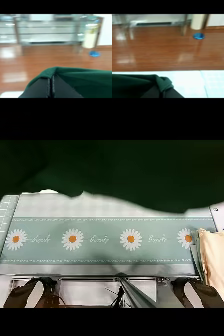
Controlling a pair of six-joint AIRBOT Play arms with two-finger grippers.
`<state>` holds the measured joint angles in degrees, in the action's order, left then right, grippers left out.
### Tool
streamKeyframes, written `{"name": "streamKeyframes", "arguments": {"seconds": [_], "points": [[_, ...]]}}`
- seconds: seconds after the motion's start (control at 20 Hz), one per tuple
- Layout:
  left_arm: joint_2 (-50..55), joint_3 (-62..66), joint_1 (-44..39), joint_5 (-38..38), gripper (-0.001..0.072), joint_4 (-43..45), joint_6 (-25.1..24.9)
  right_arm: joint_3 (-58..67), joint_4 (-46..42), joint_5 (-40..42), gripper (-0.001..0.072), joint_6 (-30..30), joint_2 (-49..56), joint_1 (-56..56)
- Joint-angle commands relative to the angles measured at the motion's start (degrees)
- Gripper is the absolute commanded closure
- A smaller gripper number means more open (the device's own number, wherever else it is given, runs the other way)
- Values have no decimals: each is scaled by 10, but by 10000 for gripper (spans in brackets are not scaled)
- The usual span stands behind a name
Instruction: Fold the shirts.
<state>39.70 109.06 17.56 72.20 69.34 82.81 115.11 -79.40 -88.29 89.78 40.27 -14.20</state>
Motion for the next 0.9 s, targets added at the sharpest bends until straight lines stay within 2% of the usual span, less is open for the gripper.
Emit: {"name": "streamKeyframes", "arguments": {"seconds": [0.0, 0.2, 0.3, 0.4, 0.45, 0.5, 0.55, 0.65, 0.85], "points": [[-54, -5, 0, 65, 684, 83, 20, -6, -51, -49, 694, 12, -61, 0], [-90, -121, 0, 65, 683, 68, 30, -50, -20, -53, 694, 15, -63, 0], [-92, -212, 0, 63, 683, 45, 30, -128, 1, -41, 694, 10, -63, 0], [-80, -309, -3, 26, 683, 17, 30, -245, 12, -4, 694, 5, -61, 0], [-66, -355, -9, -4, 684, 0, 21, -303, 20, 31, 694, -1, -57, 0], [-45, -388, -21, -30, 684, -20, -24, -357, 42, 78, 694, -8, -43, 0], [-17, -414, -38, -58, 684, -35, -53, -396, 76, 119, 694, -29, -22, 0], [56, -433, -77, -117, 684, -36, -51, -435, 140, 180, 694, -65, 51, 0], [232, -395, -127, -242, 684, -36, -9, -411, 219, 264, 694, -114, 251, 0]]}}
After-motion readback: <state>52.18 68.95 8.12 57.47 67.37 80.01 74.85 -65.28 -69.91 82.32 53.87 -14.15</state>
